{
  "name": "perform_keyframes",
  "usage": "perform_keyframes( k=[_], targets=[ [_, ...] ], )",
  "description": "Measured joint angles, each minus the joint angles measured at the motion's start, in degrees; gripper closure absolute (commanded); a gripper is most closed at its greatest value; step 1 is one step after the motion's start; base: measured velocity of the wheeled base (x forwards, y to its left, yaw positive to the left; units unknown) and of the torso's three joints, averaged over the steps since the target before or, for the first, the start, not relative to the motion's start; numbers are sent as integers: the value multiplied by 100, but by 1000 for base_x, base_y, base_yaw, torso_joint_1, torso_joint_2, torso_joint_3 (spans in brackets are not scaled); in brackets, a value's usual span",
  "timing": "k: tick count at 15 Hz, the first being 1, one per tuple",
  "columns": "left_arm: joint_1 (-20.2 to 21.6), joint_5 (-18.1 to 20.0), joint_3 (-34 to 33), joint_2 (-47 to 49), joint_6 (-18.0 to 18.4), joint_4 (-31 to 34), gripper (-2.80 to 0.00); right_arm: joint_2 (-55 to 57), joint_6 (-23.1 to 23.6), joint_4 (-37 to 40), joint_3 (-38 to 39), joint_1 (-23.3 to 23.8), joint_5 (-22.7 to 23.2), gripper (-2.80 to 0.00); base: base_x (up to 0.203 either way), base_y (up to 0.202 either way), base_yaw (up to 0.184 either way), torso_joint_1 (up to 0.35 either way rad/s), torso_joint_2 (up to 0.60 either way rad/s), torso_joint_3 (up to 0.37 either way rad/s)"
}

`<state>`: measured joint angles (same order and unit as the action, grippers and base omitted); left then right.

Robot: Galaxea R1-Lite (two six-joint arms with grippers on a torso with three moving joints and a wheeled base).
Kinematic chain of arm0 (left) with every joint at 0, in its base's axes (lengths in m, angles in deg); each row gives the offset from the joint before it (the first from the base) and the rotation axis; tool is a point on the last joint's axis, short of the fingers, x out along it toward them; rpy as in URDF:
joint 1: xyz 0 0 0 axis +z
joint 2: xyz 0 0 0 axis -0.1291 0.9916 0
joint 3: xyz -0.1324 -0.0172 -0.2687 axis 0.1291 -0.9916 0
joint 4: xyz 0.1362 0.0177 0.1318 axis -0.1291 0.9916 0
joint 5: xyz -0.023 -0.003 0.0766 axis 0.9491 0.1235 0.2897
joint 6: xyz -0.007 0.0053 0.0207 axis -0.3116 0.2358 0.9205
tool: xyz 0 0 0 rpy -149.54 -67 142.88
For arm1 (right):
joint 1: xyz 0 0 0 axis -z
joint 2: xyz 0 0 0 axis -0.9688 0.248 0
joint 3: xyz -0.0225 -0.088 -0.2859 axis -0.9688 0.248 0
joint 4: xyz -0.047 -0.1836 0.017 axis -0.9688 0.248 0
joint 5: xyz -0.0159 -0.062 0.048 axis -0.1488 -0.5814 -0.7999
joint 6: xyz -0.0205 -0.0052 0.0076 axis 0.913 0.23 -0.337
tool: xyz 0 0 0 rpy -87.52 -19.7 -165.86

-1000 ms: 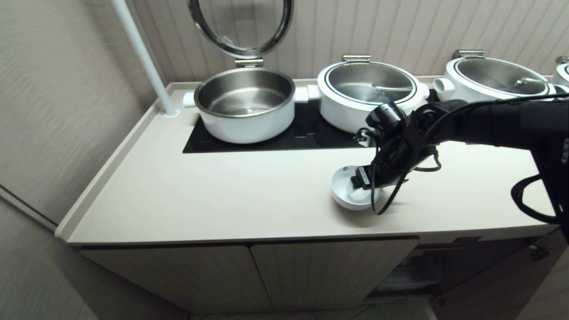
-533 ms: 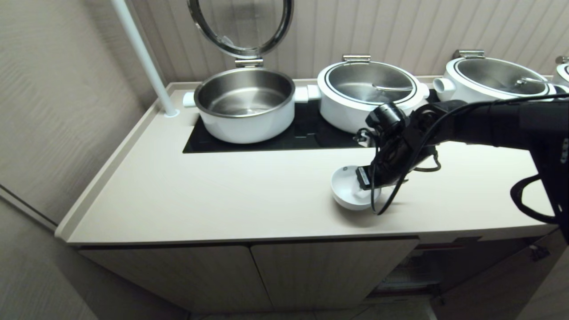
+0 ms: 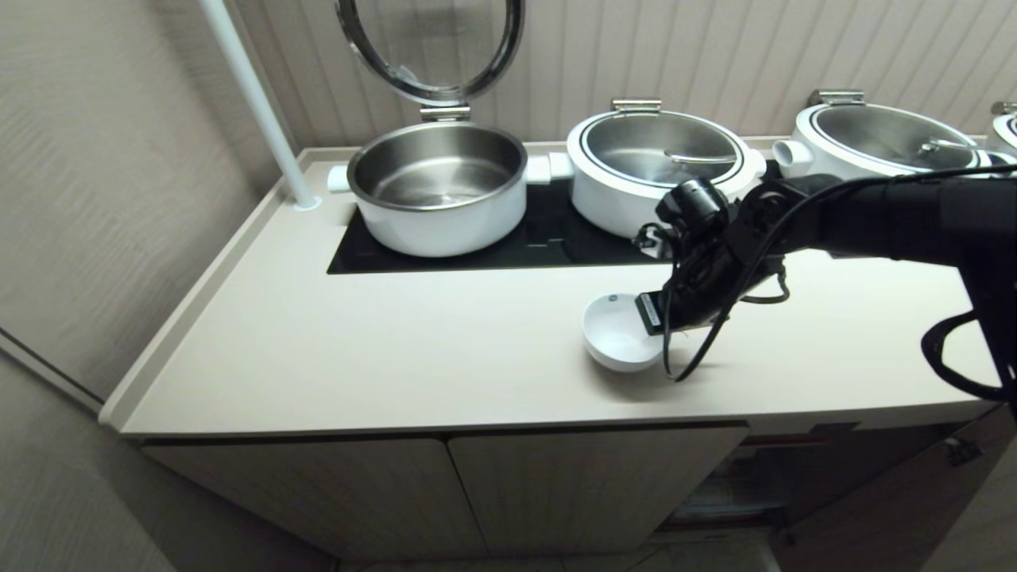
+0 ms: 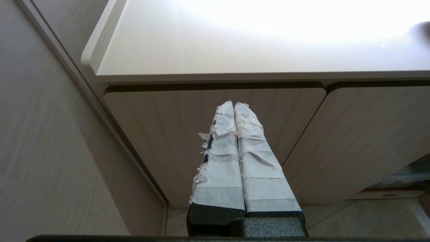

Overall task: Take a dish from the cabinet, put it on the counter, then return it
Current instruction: Pick up the bowl from the table

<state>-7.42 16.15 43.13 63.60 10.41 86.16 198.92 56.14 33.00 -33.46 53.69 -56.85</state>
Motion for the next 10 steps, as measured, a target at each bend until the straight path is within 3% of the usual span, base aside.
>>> perform_keyframes(
  k=[10],
  targets=[
    [0,0,0,0,-2,1,0,-45,-204,61,16,0,7,0,0,0,0,0,0,0]
  ],
)
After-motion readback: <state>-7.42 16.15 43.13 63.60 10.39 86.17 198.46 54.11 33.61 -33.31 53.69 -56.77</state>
